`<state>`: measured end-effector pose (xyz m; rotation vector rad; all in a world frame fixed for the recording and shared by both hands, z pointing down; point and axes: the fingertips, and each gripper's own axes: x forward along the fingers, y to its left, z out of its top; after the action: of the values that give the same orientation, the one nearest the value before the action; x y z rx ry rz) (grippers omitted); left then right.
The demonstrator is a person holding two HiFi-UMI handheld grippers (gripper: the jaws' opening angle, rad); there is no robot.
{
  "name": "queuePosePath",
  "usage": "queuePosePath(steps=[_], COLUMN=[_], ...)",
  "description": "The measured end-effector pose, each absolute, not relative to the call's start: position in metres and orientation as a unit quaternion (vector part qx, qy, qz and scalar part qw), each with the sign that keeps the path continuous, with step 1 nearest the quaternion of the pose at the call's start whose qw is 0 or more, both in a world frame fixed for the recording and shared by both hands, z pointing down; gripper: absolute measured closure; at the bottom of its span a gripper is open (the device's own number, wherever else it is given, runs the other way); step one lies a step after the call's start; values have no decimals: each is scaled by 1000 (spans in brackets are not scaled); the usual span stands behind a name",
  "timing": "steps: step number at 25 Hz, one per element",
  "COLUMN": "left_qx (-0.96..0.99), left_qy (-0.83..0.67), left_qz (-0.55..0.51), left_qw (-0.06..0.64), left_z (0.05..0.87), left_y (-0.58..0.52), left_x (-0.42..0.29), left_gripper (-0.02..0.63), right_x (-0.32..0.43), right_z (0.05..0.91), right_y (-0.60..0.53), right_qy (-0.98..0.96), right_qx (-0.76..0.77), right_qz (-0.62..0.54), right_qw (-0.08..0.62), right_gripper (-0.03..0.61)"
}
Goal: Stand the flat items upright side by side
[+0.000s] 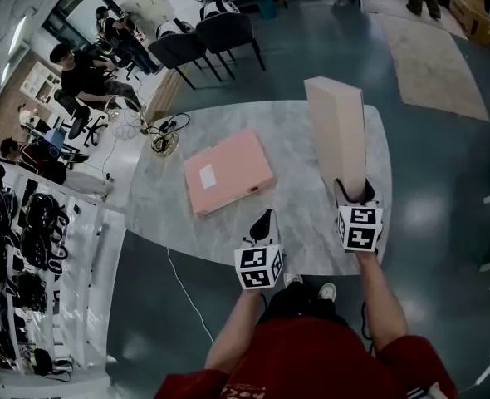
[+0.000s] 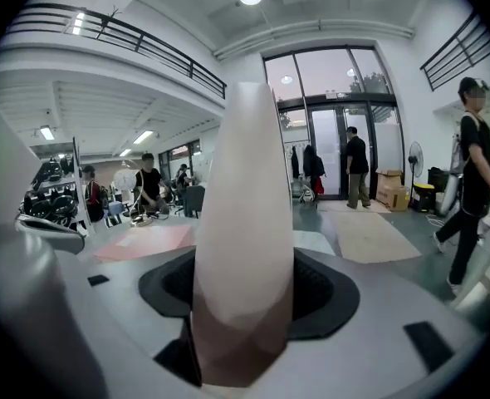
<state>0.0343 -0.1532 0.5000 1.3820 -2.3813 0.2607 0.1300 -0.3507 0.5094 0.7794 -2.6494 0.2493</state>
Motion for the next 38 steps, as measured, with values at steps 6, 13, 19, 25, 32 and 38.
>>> queuePosePath(steps=[6,13,19,25,32,38], left_qx=[509,526,543,556,570,571], left_qy=[-834,-826,-816,-811,-801,-802], left_qz=[94,88,83,92,86,84], left_qw=[188,185,179,158,160,153], left_z=[507,511,513,513,515,521], left_y=[-161,-155,-138,-114,-83,-61], left_x=[43,30,5,-34,-63,-87], left_gripper=[609,609,609,609,609,609], right_x=[139,143,126,100,81,65], right_z=[542,577,588,602,618,638], right_y=[-330,-308,-280,-252,-219,-200], right_qy=[-930,-908,-891,-872,-845,-829], right_qx=[265,294,334,366,408,430], right_qz=[103,139,139,135,156,148], right_qw=[234,263,273,296,310,325], right_gripper=[299,302,302,301,301,300])
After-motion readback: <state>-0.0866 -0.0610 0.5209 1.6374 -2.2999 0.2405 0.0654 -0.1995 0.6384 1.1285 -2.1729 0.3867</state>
